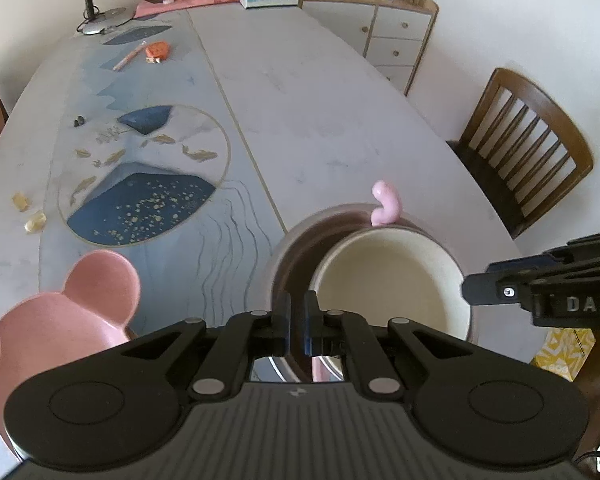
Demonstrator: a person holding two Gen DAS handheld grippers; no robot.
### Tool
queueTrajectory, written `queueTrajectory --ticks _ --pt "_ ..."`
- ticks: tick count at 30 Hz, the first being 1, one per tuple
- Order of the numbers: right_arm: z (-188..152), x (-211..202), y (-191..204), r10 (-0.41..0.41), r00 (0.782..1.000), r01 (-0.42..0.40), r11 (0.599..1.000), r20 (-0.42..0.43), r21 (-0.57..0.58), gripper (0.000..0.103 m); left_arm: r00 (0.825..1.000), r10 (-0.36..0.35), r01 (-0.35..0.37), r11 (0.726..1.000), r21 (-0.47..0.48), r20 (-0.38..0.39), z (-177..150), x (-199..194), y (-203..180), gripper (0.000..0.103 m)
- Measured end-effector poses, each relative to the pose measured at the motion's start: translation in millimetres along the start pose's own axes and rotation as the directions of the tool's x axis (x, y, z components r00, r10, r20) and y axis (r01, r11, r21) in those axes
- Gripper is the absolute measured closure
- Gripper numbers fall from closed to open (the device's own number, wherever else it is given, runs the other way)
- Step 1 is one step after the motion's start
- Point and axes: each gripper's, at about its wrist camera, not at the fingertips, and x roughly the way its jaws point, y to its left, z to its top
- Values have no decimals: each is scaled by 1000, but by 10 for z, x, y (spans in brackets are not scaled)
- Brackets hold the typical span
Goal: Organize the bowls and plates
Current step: 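Lower the cream bowl into the pink pot and open both grippers, then close both grippers on the large steel bowl rim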
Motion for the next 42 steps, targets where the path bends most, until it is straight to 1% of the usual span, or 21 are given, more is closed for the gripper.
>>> queueTrajectory --ticks 2,4,8,9,11,13,15,16,20,23,27,32,37,42 --pt "9 -44 -37 9 1000 -9 1000 10 5 73 1000 -5 5 1000 -3 4 14 -34 55 97" --pt "10 -85 -86 16 1000 -16 1000 19 12 67 1000 -1 1 1000 -10 6 25 -47 109 94" --pt "-4 -109 -188 21 999 -22 999 30 34 63 1000 0 0 999 -37 3 36 -46 225 91" --pt "-12 -108 -217 24 999 -25 999 31 43 61 1000 2 -2 999 -41 -1 37 -37 248 88" --pt "-27 -101 -286 28 999 -30 998 34 61 57 1000 10 -11 999 -50 -7 37 -5 298 77" --pt "-54 -104 -347 29 999 -32 997 42 69 48 1000 17 -18 998 -64 -7 28 20 341 55" --pt "-77 -95 -414 27 998 -31 997 51 77 42 1000 24 -25 997 -77 -6 11 48 379 47" --pt "-85 -85 -448 28 998 -32 996 54 79 39 1000 22 -22 997 -80 -9 3 67 393 47" --pt "-127 -23 -624 38 998 -43 994 53 103 36 999 15 -18 996 -87 -34 -58 164 430 47" --pt "-182 40 -739 48 998 -53 991 39 125 36 999 2 -6 996 -88 -43 -129 219 474 47" --pt "-288 131 -792 76 997 -77 989 16 130 36 998 -24 19 994 -107 -52 -203 286 554 47" --pt "-374 266 -742 92 996 -89 988 -20 128 39 998 -27 19 993 -114 -65 -216 373 590 47" --pt "-445 370 -726 112 993 -105 983 -43 150 43 997 -57 49 991 -128 -59 -172 406 597 47" --pt "-507 454 -685 136 989 -124 976 -58 179 48 993 -92 82 988 -135 -72 -119 491 580 48"
